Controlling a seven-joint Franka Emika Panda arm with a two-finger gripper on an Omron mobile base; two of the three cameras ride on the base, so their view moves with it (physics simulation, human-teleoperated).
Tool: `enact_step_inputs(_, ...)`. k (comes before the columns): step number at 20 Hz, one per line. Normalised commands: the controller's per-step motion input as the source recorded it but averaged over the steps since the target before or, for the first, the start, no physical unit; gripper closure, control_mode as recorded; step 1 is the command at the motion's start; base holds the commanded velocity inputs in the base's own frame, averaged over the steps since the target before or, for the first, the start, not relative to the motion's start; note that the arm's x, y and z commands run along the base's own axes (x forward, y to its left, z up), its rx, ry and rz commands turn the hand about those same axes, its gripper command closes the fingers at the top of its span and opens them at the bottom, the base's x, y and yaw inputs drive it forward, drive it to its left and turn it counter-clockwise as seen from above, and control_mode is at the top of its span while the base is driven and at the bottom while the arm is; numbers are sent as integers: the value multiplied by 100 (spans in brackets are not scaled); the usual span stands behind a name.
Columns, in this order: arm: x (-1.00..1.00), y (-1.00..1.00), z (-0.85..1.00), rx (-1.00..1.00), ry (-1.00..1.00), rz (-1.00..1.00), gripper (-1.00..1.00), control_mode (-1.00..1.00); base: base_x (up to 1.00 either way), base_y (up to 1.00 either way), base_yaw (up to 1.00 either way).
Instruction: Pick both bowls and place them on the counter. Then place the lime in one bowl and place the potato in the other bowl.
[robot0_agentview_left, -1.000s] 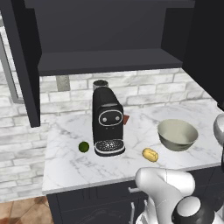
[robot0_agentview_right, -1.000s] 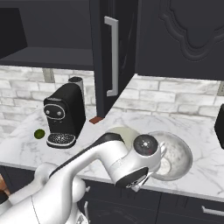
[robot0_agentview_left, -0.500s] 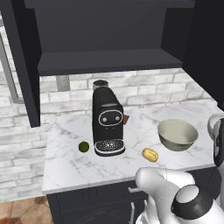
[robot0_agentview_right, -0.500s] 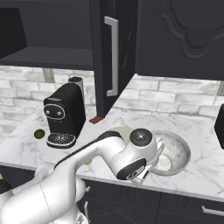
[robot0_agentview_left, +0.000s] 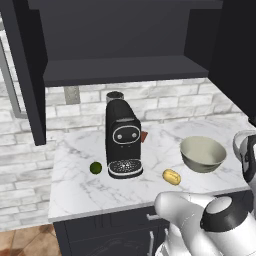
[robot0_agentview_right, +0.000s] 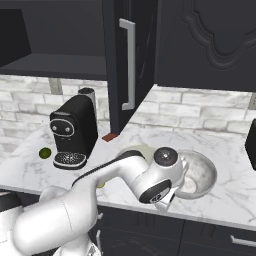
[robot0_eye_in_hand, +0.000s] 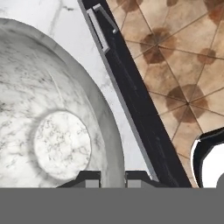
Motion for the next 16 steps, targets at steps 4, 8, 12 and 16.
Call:
enact_step_inputs(4, 18, -10, -19, -5, 7, 3, 100, -100, 0, 0, 0)
enact_step_inputs(8, 16, -11, -16, -4, 8, 1, 100, -100, 0, 0, 0)
enact_step_inputs(12, 19, -12, -16, -2, 4, 1, 100, -100, 0, 0, 0)
enact_step_inputs(16, 16, -25, -18, 0, 0, 3, 100, -100, 0, 0, 0)
